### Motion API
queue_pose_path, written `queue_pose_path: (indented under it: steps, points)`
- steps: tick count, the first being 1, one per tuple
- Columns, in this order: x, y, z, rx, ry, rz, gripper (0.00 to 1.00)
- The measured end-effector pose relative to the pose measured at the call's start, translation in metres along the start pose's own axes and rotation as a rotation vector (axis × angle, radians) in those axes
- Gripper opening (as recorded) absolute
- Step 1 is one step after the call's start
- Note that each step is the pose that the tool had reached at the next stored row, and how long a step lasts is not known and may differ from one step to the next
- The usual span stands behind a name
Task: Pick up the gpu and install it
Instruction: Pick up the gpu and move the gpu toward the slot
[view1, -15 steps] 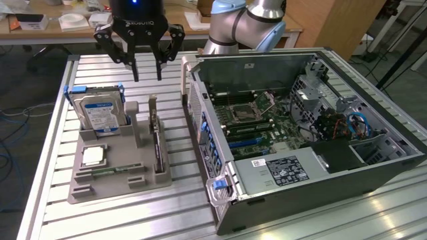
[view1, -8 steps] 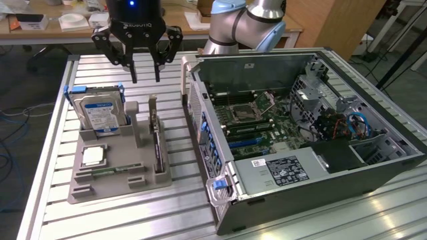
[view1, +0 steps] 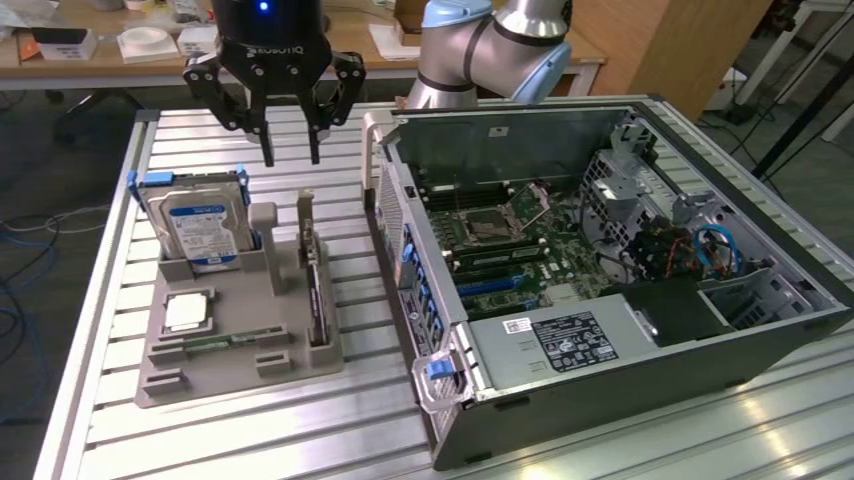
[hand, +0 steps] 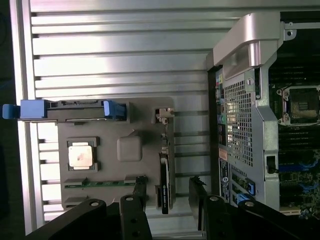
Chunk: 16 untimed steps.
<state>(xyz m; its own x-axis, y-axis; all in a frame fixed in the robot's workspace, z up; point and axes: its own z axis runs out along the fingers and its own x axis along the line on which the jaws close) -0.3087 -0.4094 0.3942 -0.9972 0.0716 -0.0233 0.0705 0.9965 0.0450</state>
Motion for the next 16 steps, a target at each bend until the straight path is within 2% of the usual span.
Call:
queue_pose_path:
  steps: [7,16]
  points:
    - [0.0,-0.0011,0.0014,-0.0001,-0.0001,0.0,0.47]
    - [0.0,-0.0022,0.0169,0.0022,-0.0004,0.0,0.47]
